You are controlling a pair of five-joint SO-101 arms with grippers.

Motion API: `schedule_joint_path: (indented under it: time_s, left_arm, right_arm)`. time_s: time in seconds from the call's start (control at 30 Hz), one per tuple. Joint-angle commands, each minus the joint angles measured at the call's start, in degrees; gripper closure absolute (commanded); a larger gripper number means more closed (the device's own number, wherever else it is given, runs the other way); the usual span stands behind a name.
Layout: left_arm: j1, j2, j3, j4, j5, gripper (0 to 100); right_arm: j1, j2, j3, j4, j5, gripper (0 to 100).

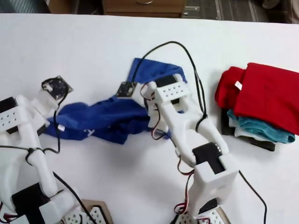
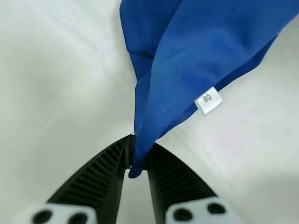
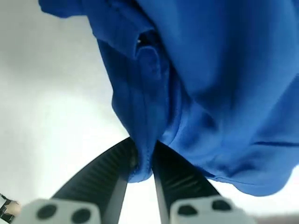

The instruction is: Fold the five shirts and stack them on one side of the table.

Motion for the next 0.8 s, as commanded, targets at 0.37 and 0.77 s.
schedule_joint_path:
  time_s: [0.37,0.77]
  left_arm:
    - [8.4,-3.5,-18.3,5.0,9.5,98]
    - [16.3,-3.5,-51.0,19.2,20.5,98]
  right_arm:
    - [6.6,-24.2,-25.2,1.2,0.6,97.9]
    - [15.0,-27.6,-36.1,-11.4,8.4,97.9]
